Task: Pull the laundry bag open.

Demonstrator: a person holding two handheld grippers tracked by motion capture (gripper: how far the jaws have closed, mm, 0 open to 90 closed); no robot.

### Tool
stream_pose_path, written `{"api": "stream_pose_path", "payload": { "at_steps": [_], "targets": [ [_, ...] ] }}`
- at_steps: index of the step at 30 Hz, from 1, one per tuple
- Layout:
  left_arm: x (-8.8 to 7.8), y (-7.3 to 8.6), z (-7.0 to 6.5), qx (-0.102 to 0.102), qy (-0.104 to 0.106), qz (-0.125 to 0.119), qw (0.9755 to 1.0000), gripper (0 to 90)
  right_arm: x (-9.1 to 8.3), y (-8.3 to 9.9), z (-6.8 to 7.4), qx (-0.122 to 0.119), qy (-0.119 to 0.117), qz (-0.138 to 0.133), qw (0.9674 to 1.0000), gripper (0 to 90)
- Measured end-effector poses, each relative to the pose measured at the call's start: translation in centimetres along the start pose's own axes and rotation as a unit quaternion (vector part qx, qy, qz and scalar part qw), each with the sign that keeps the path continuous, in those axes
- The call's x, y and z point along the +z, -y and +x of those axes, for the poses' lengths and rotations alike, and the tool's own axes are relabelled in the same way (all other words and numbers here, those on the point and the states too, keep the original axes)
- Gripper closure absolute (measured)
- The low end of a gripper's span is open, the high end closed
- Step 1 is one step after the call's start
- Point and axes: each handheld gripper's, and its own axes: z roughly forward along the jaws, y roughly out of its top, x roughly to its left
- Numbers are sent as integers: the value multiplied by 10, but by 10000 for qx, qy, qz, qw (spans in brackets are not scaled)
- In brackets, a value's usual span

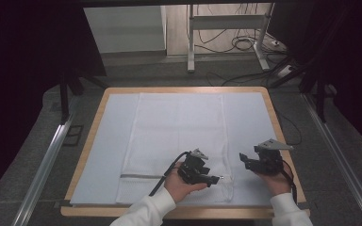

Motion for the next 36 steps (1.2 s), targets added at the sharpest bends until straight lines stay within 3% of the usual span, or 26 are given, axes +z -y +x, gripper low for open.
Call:
{"api": "stream_pose_path", "payload": {
  "at_steps": [24,36],
  "targets": [
    [22,-5,9,-447,301,169,9984,567,1,0,0,-3,50,15,10000,309],
    [24,-5,5,-408,350,269,9982,607,0,0,-1,21,99,-11,9999,309]
  ]
}}
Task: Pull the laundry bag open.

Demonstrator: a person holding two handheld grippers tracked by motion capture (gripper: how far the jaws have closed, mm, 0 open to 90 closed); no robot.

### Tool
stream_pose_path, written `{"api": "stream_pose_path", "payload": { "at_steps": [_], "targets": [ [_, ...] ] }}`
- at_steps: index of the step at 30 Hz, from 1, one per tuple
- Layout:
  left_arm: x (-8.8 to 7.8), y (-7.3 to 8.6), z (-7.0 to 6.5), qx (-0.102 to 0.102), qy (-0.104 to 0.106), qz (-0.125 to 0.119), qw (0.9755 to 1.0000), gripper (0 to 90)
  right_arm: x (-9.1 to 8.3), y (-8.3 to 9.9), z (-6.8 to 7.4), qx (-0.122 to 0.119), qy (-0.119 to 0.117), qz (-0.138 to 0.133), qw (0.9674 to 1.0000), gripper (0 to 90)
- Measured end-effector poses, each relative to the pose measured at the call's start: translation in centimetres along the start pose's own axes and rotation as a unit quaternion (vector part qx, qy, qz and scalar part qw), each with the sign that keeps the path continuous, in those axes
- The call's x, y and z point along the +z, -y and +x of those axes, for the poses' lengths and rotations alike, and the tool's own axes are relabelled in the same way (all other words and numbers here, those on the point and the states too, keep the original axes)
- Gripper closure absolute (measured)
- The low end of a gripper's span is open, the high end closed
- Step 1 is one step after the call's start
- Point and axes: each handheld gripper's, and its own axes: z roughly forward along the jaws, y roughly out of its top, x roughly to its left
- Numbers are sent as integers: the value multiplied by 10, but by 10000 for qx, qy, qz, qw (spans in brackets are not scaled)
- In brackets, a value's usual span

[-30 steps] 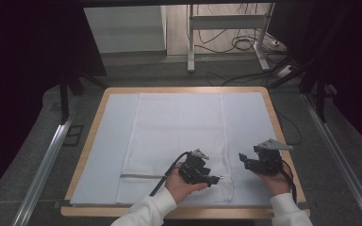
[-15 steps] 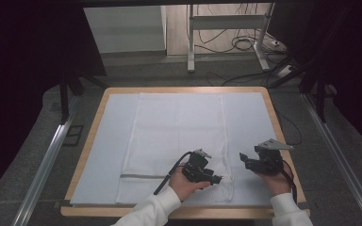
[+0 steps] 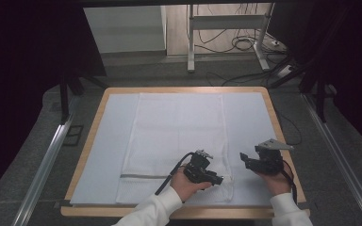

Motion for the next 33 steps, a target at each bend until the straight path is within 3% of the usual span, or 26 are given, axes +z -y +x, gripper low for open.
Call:
{"api": "stream_pose_path", "payload": {
  "at_steps": [21,33],
  "targets": [
    [11,-2,-3,125,-268,-18,9996,802,0,0,0,-3,20,-13,10000,309],
    [13,-4,-5,247,-298,45,9992,839,-1,0,-1,14,59,-15,10000,309]
  ]
}}
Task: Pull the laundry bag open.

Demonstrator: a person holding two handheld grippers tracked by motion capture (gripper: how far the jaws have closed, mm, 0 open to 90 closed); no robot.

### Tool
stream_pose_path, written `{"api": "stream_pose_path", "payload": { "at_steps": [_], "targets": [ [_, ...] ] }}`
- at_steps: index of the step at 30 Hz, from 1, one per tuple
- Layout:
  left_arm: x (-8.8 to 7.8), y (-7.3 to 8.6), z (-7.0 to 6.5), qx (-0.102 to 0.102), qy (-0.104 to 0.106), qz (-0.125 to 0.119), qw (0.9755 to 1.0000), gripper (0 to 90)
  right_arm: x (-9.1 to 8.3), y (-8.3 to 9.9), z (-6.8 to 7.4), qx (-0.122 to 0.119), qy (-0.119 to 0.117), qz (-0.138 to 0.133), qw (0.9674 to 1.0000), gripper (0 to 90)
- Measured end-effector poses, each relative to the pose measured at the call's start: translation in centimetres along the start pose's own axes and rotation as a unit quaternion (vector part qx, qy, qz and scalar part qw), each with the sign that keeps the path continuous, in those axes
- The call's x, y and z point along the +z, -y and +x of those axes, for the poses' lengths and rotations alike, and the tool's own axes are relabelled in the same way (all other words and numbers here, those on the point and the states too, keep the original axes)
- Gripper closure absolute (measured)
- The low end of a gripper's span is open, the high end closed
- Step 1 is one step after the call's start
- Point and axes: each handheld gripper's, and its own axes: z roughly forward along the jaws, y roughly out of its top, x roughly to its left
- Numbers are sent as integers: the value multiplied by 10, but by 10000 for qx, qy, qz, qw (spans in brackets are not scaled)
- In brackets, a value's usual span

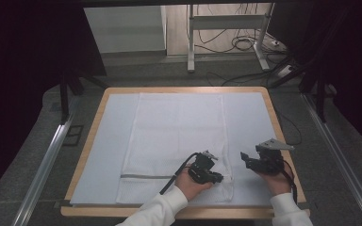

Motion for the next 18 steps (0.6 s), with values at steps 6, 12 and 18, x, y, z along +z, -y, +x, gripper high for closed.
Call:
{"api": "stream_pose_path", "payload": {
  "at_steps": [6,12,18],
  "targets": [
    [0,1,1,14,33,-21,10000,845,0,0,0,-21,10,0,10000,309],
    [0,2,1,3,54,-105,9999,852,-1,0,0,-24,11,-4,10000,309],
    [-1,2,2,-2,142,-90,9999,866,0,0,0,-13,-21,19,10000,309]
  ]
}}
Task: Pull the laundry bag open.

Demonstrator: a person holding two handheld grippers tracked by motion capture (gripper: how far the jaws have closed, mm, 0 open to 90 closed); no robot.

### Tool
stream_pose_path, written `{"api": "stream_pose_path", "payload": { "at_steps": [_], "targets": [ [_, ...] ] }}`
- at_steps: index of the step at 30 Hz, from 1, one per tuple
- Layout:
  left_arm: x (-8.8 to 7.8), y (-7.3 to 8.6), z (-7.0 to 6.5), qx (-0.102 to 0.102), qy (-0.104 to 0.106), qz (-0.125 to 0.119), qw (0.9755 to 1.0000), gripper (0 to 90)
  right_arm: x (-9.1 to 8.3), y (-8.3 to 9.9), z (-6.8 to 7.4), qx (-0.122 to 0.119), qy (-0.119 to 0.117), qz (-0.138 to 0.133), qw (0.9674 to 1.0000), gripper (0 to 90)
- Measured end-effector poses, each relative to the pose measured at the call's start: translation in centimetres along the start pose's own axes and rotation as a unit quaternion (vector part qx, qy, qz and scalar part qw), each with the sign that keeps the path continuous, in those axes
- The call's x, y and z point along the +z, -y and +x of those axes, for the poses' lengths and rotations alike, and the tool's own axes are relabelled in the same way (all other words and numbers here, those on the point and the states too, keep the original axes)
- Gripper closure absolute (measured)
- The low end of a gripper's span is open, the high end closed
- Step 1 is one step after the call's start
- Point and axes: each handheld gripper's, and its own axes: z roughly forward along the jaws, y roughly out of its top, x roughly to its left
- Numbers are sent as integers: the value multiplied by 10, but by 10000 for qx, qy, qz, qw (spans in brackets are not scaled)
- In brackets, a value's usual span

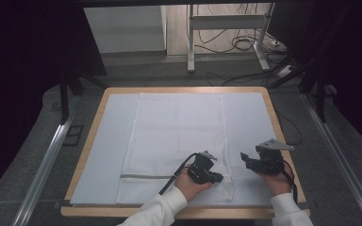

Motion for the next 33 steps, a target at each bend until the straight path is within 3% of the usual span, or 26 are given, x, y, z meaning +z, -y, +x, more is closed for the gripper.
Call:
{"api": "stream_pose_path", "payload": {
  "at_steps": [21,33],
  "targets": [
    [-10,1,3,4,221,-134,9997,869,0,0,2,1,-106,75,9999,309],
    [-15,2,4,-5,247,-200,9995,869,0,-5,13,74,-521,159,9985,304]
  ]
}}
